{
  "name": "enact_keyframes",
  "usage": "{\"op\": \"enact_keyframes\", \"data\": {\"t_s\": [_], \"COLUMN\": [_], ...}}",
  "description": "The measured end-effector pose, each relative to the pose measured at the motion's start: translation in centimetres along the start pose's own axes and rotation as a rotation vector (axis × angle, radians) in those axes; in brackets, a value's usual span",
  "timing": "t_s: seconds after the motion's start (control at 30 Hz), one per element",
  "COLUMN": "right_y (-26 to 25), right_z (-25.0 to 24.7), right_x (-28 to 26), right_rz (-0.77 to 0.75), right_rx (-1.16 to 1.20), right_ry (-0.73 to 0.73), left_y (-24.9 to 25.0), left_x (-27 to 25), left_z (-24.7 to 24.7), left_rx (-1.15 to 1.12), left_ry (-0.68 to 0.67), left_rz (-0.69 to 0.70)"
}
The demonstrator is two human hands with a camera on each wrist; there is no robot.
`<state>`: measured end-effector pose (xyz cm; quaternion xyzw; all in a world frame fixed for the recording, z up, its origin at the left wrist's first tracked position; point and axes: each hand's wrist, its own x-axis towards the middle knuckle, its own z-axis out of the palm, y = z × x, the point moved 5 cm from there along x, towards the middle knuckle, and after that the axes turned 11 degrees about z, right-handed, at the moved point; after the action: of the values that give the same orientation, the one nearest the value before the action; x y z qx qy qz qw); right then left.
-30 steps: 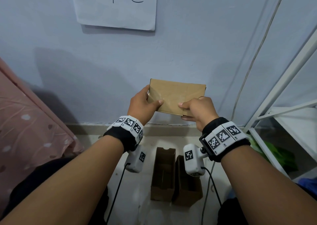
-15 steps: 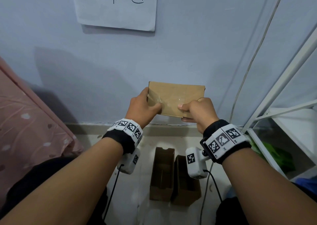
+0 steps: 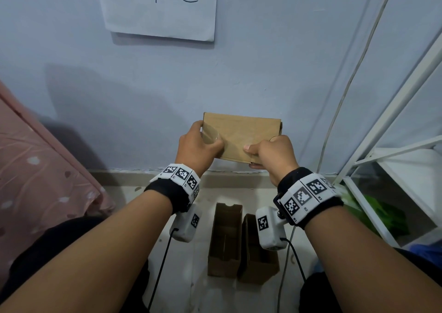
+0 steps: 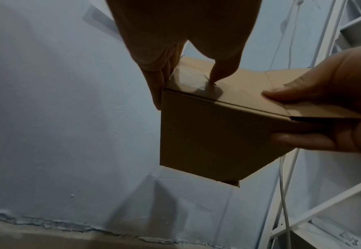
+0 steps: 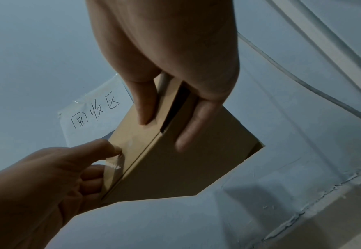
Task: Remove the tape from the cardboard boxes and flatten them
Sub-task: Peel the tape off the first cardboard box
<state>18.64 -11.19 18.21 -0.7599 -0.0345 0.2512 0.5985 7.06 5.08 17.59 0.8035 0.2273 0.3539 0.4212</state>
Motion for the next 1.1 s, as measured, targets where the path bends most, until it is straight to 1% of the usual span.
{"op": "enact_keyframes", "data": {"t_s": [0.13,0.27,0.4,0.57,0.7,0.8,0.9,1.1], "right_y": [-0.1,-0.3,-0.3,-0.2,-0.2,-0.2,-0.1,-0.2], "right_z": [-0.1,-0.4,-0.4,-0.6,-0.8,-0.6,-0.5,-0.3], "right_x": [0.1,0.2,0.5,0.6,0.7,0.6,0.4,0.0], "right_rz": [0.005,-0.013,-0.019,-0.034,-0.054,-0.075,-0.062,-0.057], "right_rx": [0.023,0.030,0.004,-0.012,-0.032,-0.053,-0.026,0.041], "right_ry": [-0.001,-0.001,0.022,0.021,0.027,0.031,0.024,0.002], "left_y": [-0.1,0.4,0.5,0.0,0.0,0.3,0.5,1.4], "left_x": [-0.1,-0.2,0.0,0.2,0.2,0.1,0.1,0.1], "left_z": [0.1,0.1,-0.2,0.0,0.0,0.0,-0.1,-0.3], "left_rx": [0.024,-0.042,-0.084,-0.134,-0.135,-0.100,-0.069,0.080], "left_ry": [-0.023,0.004,0.037,0.008,0.020,0.033,0.043,0.043], "left_rz": [0.020,0.034,0.030,0.013,0.009,0.016,0.017,0.114]}}
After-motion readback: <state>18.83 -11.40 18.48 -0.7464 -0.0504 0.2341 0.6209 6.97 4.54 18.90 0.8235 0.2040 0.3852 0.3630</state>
